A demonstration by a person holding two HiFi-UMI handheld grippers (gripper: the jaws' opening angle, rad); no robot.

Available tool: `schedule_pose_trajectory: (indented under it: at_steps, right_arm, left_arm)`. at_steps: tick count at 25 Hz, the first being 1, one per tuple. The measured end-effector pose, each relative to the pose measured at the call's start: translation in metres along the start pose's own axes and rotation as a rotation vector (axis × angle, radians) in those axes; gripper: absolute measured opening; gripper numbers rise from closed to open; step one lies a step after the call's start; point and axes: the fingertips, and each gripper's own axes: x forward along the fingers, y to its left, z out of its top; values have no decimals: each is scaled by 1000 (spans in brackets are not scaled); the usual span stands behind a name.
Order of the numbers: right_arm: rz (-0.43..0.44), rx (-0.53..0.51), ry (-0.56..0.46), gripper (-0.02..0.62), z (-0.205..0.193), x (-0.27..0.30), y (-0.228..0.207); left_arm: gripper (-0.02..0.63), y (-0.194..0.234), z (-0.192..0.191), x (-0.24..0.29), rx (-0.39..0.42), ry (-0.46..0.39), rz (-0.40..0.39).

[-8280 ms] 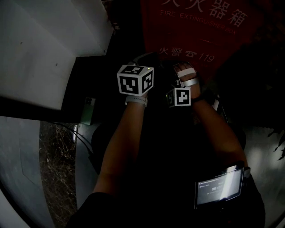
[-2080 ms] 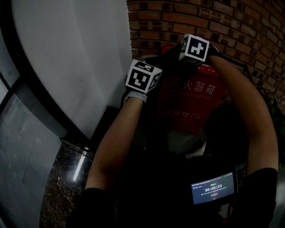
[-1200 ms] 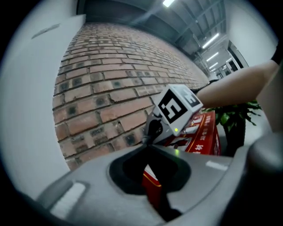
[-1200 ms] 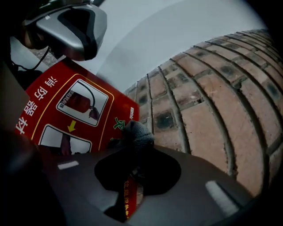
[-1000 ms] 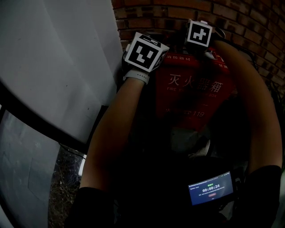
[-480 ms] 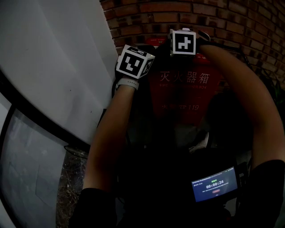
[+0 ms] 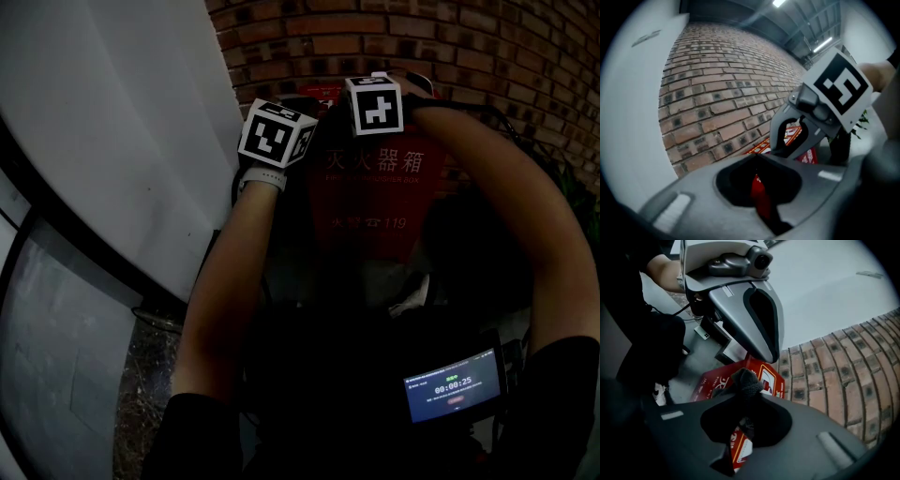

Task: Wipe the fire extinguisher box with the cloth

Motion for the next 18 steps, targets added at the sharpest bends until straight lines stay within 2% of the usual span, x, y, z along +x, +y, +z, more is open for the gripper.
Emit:
schedule_pose_trajectory:
  at_steps: [3, 7, 13, 18]
  right_arm:
    - [-121, -22, 30, 40, -13, -5, -24]
    - [-286, -87, 141, 40, -50, 4, -63]
    - [-305, -81, 219, 40, -96, 37, -91]
    - [-287, -66, 241, 40, -115, 71, -102]
  left_arm:
    - [3, 2, 8, 1, -14, -30, 2]
    - [3, 6, 17, 9, -22, -55, 1]
    - [3, 16, 22, 34, 11, -59, -12]
    - [3, 23, 27, 59, 47, -51, -41]
